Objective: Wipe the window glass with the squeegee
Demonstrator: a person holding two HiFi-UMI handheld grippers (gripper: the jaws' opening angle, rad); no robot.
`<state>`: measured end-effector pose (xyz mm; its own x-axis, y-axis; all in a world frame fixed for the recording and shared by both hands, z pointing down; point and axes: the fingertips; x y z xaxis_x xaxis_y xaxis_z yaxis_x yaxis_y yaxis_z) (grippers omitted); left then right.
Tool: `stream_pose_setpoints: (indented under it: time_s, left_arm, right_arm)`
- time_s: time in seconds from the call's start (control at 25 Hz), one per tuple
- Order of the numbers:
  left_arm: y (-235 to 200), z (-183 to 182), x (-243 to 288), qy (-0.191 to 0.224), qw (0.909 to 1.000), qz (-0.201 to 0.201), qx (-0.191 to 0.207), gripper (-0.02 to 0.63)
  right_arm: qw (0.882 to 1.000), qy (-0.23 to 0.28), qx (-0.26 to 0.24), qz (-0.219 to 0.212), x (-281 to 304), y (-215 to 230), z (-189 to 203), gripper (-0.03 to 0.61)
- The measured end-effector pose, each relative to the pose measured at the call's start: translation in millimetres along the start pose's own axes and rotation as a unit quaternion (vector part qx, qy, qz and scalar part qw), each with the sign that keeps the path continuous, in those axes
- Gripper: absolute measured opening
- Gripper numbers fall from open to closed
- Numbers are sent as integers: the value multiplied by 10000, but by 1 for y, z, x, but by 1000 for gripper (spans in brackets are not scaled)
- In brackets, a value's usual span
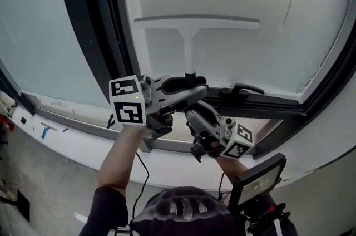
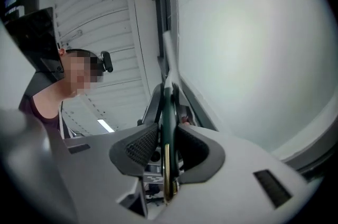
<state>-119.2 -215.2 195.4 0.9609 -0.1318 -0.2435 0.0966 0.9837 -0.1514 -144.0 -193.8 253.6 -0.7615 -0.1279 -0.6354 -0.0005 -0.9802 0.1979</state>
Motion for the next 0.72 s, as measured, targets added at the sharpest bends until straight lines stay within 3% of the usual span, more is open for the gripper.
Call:
stream_pose_setpoints:
  time_s: [0.08, 0.24, 0.4, 0.56, 0.72]
  left_arm:
    - [-6, -14, 3, -4, 10000, 16, 87, 75]
    - [-26, -39, 2, -191, 9995, -175, 174, 74]
    - [-54, -56, 4, -706, 9960, -501, 224, 74]
    - [-77, -97, 9, -1046, 9885, -872, 660, 74]
    - [-89, -153, 5, -1073, 9836, -1312, 623, 74]
  right_arm:
    - [9992, 126, -220, 309, -13, 13, -12, 98]
    - [9955, -336, -414, 784, -52, 30, 2, 98]
    - [9928, -724, -359, 883, -80, 31, 21, 98]
    - [9927, -889, -177, 802, -84, 27, 35, 98]
    - [9930, -935, -30, 714, -75, 20, 39, 98]
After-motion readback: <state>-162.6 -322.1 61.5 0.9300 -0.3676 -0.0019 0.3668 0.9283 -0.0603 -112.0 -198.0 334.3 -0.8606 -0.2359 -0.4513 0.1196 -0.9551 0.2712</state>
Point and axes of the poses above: the fingertips, and each gripper's own axes: x forward along the fingers, y to its right, z out of its underside, and after that the axes turned 3 degrees about -z, right-handed
